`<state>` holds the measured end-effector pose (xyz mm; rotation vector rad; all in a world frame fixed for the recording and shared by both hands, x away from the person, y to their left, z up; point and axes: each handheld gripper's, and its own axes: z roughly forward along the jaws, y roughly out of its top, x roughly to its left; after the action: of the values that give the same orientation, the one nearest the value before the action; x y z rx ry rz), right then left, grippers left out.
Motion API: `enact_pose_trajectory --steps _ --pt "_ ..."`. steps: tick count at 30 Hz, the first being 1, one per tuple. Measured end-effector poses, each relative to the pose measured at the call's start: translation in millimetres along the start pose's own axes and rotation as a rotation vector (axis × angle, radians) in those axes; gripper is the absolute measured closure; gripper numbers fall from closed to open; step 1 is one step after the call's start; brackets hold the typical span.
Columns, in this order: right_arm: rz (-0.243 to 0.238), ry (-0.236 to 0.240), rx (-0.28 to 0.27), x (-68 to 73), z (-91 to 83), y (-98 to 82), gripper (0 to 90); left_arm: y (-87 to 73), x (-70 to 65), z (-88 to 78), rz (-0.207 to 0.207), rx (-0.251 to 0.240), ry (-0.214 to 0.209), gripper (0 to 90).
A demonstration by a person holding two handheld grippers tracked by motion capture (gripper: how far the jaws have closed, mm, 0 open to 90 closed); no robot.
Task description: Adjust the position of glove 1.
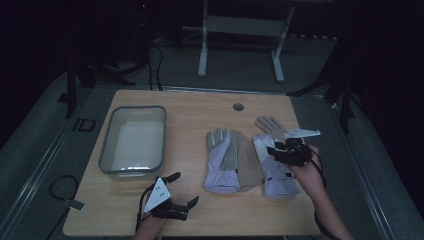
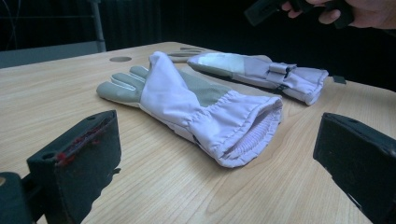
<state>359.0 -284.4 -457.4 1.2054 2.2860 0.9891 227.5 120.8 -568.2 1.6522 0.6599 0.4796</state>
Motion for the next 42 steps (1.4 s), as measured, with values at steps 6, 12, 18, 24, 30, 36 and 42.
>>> enact_pose_trajectory --steps 6,12,18,24,30,36,42 --pt "-0.007 -0.029 0.051 -18.2 -9.1 -11.3 51.7 0.0 0.1 0.0 0.0 0.0 0.0 0.9" --pt "-0.019 -0.024 0.116 -30.2 -15.0 -18.4 50.1 0.0 0.2 0.0 -0.002 -0.001 -0.003 0.9" --pt "-0.019 -0.003 0.134 -32.9 -11.1 -31.1 49.9 0.0 0.0 0.0 0.002 -0.001 -0.002 0.9" --pt "-0.02 0.022 0.163 -32.6 8.5 -45.0 51.0 -0.1 0.5 -0.2 -0.002 -0.003 -0.007 0.9" --pt "-0.012 0.066 0.177 -30.4 26.3 -53.7 50.4 -0.1 0.5 -0.2 -0.001 -0.002 -0.008 0.9" --pt "-0.017 0.073 0.173 -29.2 36.4 -64.8 61.2 -0.2 0.3 -0.2 0.0 -0.003 -0.008 0.9" --pt "0.011 0.058 0.137 -26.3 35.8 -70.3 69.8 -0.1 0.2 -0.1 0.0 -0.003 -0.008 0.9"
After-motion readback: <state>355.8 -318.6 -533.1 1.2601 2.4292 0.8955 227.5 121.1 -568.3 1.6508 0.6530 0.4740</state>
